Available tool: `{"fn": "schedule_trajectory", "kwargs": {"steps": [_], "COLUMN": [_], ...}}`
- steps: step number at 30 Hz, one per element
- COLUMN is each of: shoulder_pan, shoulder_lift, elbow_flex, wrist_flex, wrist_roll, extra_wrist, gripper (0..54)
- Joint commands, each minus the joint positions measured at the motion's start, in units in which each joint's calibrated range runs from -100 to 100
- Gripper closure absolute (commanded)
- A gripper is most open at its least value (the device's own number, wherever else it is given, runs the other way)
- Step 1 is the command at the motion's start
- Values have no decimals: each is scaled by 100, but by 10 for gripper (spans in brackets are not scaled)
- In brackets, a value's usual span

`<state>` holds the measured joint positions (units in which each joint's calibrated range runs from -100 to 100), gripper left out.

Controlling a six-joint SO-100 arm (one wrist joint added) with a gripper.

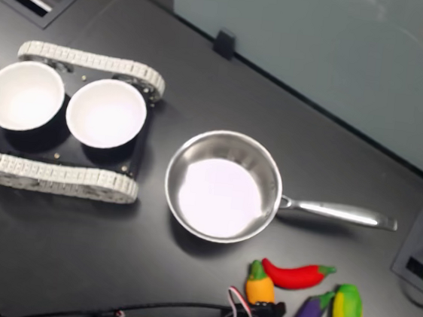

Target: Pick up the carrot and place them in the pan

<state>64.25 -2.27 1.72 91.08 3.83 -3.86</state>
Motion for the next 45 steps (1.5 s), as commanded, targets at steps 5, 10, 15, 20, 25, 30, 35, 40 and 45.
{"fn": "schedule_trajectory", "kwargs": {"steps": [5,10,15,20,25,30,35,40,45], "shoulder_pan": [89,89,32,-83,-301,-461,-553,-519,-484], "shoulder_lift": [274,375,527,611,645,636,746,923,940], "elbow_flex": [-822,-722,-540,-422,-231,-49,-13,-131,-140], "wrist_flex": [-233,-361,-609,-711,-762,-754,-771,-762,-762], "wrist_roll": [-10,-24,-5,15,-20,-10,-15,-29,-39], "extra_wrist": [-77,-77,-77,-77,-77,-77,-102,-102,-102], "gripper": [174,176,180,183,185,186,193,203,255]}}
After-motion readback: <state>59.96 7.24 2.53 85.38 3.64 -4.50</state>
